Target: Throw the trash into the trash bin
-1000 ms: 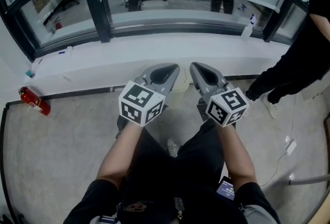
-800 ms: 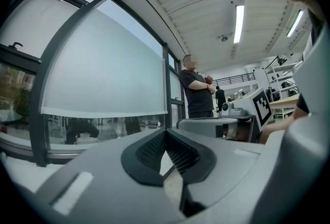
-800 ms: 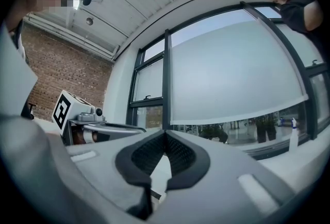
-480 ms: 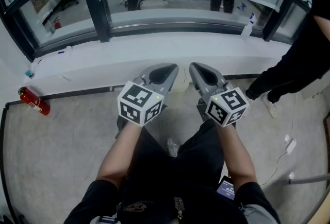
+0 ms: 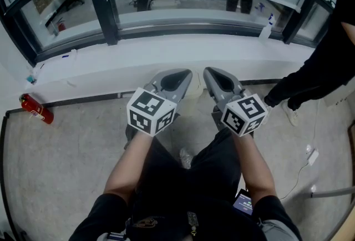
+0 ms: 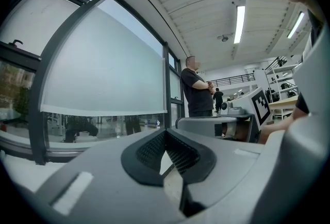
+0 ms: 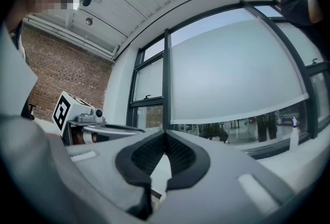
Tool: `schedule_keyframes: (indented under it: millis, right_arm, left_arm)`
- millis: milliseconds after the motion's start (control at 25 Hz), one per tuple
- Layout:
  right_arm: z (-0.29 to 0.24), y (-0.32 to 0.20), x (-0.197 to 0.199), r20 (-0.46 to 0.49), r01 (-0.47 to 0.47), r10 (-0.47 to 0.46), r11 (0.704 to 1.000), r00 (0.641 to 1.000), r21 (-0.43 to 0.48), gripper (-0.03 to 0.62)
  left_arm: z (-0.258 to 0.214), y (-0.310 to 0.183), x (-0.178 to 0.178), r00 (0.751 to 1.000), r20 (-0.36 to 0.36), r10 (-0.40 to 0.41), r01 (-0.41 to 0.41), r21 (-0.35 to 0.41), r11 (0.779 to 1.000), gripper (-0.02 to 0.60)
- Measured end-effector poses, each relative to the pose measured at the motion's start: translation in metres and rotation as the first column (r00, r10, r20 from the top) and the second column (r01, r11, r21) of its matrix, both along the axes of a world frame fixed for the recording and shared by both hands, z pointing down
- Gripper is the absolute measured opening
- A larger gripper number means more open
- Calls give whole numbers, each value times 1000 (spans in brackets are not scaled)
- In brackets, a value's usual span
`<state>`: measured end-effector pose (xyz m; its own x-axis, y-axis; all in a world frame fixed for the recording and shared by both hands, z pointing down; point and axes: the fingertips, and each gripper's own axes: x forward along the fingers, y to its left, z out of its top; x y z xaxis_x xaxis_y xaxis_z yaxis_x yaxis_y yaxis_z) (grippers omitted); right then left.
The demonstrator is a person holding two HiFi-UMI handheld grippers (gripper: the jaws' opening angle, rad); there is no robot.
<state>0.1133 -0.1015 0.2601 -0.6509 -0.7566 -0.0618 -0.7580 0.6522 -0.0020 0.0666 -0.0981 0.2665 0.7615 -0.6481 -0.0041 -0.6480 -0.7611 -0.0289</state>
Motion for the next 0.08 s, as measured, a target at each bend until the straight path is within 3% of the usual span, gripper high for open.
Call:
schedule_keyframes:
  millis: [80]
  right_arm:
    - [1, 0, 0, 0, 0, 0, 1000, 1000, -1, 3]
  left_arm:
    - [1, 0, 0, 1000, 0, 0, 0, -1, 1000, 6]
